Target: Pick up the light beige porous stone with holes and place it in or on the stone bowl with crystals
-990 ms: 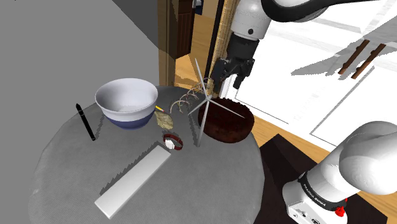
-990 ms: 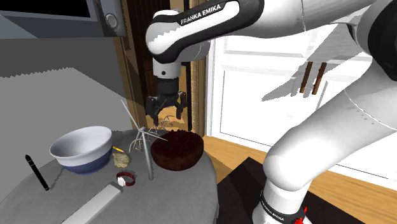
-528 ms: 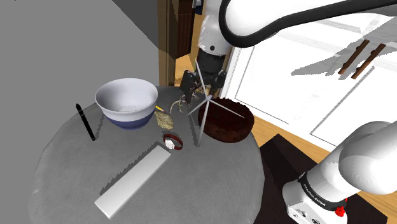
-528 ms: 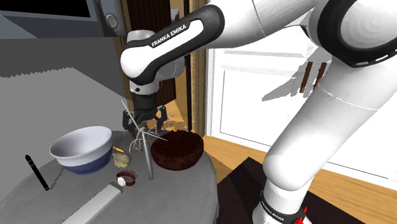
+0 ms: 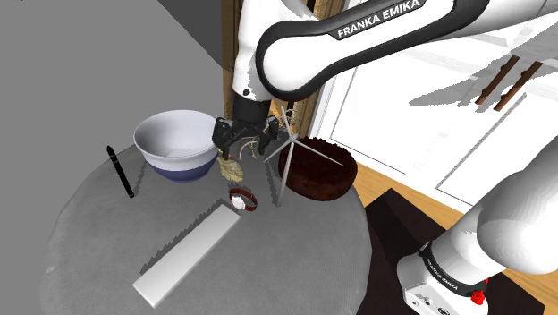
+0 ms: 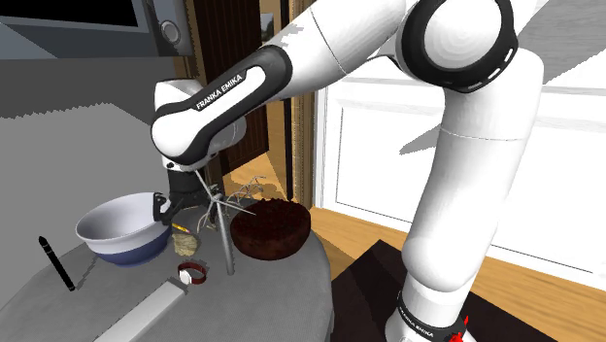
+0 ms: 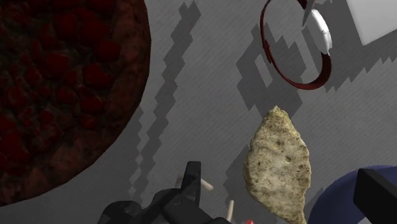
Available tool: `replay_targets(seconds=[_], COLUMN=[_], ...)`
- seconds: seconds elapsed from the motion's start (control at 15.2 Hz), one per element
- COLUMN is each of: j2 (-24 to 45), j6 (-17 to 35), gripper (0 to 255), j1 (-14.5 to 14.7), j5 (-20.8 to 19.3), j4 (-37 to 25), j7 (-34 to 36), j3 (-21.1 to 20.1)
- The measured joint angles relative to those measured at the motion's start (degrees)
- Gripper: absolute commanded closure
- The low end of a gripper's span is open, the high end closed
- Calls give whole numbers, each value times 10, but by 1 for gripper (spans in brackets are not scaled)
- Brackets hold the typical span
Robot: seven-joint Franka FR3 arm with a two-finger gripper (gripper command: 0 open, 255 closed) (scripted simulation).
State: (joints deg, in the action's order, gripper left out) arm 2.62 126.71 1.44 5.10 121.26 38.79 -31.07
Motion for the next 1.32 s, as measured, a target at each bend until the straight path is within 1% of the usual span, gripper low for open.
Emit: replay_targets(seconds=[0.2,0.4,0.59,0.92,0.99,1.12,1.32], j2=[16,16,13,20,20,23,21], j6=[20,36,65,65,63,58,69], gripper=[0,0,0,0,255,255,255], j1=[3,5,9,11,10,11,9], j5=[-13,-21,-29,-31,-29,-30,-28], j4=[-3,1,12,6,4,0,7], j7=[14,20,25,29,27,25,15], j3=[0,0,0,1,1,1,1])
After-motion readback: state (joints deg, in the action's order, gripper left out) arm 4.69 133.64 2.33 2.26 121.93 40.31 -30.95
